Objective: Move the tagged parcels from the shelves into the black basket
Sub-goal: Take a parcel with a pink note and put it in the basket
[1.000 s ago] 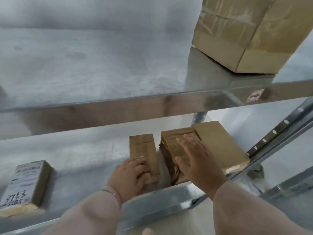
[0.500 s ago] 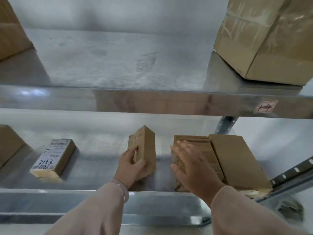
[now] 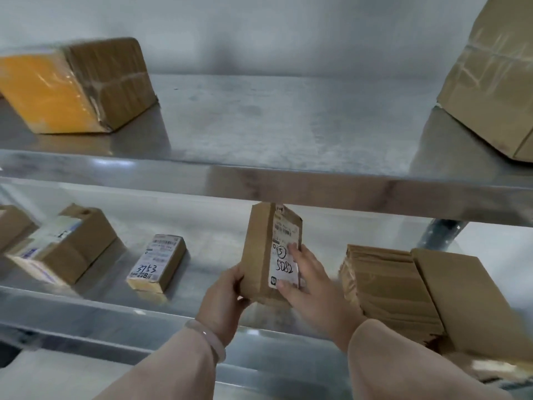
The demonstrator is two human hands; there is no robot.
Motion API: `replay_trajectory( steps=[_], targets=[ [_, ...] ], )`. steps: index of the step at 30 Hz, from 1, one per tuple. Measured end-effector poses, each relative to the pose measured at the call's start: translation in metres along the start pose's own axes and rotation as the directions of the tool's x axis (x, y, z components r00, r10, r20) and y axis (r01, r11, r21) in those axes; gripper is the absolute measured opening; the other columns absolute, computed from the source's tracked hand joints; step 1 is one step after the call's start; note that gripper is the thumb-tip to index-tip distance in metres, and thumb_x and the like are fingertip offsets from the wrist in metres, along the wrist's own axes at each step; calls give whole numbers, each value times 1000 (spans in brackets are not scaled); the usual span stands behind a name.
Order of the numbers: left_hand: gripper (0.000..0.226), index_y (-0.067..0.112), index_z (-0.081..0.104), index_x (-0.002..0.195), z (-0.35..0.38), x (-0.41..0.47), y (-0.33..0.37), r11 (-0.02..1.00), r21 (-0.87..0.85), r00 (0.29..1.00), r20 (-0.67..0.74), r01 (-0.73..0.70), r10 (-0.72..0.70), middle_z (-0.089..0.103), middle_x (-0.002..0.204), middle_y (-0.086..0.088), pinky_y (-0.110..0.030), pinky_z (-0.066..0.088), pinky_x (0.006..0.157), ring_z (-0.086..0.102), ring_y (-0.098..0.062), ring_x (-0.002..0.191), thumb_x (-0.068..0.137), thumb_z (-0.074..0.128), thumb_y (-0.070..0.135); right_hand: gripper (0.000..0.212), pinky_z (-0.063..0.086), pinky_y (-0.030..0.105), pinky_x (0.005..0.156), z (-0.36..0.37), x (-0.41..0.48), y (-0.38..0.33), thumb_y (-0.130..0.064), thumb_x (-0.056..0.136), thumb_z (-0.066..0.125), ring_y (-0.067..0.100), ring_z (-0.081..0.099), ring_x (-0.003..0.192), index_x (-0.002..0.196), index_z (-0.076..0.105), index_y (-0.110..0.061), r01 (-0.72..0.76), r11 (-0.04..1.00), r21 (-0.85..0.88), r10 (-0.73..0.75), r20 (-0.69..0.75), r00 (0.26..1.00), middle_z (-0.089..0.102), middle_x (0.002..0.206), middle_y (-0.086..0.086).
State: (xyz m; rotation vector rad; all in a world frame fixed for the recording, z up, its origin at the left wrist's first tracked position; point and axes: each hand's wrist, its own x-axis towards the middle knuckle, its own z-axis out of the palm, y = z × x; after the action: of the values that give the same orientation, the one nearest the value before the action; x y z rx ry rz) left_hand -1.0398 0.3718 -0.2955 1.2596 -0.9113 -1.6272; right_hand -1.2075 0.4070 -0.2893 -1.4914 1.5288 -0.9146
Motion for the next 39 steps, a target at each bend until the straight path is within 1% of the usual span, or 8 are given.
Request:
replay_trajectory(
  steps=[3,7,13,17,24,27,32,39],
  targets=[
    [31,23,61,126,-20,-1,9,992,118,996,84,-34,24,73,111,-7,-42,57,88,69,-26,104,100,47,32,63,35,-1,91,22,3,-8,-27,92,62,-13,38,120,141,26,-45,28,999,-43,-27,14,1000,17,138,-32],
    [77,39,42,131,-40,11,12,974,228,998,62,13,-28,70,114,-5,-47,58,86,73,-24,94,65,82,47,63,33,-1,90,39,7,-15,-37,92,60,-8,35,120,147,30,-37,27,986,-166,-20,39,999,8,154,-23],
    [48,21,48,134,-62,45,2,937,318,989,-63,144,-131,71,108,-8,-46,59,82,71,-25,92,90,66,28,60,18,29,114,25,-1,-9,-43,94,52,9,12,145,147,26,-39,-37,928,-371,13,-68,998,11,157,-17],
    [27,17,58,122,-66,57,-12,891,403,976,-139,208,-165,74,97,-8,-39,60,69,72,-26,82,95,56,22,56,12,29,115,-3,-14,9,-41,94,51,10,13,144,146,29,-35,-96,902,-421,-6,-235,972,20,157,-9],
    [65,15,33,150,-42,67,-8,622,783,977,-150,24,151,45,148,-12,-46,38,110,48,-32,130,92,60,27,57,14,33,117,-63,-39,39,-44,94,49,14,14,145,146,30,-31,-266,863,-429,49,-454,890,22,157,-2],
    [64,14,34,149,-8,63,2,484,859,943,-3,-168,332,38,153,-10,-42,27,117,34,-28,141,92,60,24,60,16,36,118,-87,-50,49,-43,93,51,18,16,145,146,29,-28,-365,820,-441,104,-511,853,23,157,1],
    [61,29,33,149,87,31,-24,469,739,874,437,-483,212,30,156,-1,-29,19,116,24,-17,145,94,59,28,62,5,43,120,-103,-68,69,-53,93,42,22,7,146,148,20,-32,-506,700,-505,262,-477,839,15,158,2],
    [53,33,39,145,160,7,-74,626,666,842,538,-405,-27,38,147,-2,-34,39,111,46,-19,128,96,58,27,64,1,37,120,-123,-80,82,-50,94,45,19,5,147,149,20,-28,-450,721,-526,191,-474,860,17,158,1]
  ],
)
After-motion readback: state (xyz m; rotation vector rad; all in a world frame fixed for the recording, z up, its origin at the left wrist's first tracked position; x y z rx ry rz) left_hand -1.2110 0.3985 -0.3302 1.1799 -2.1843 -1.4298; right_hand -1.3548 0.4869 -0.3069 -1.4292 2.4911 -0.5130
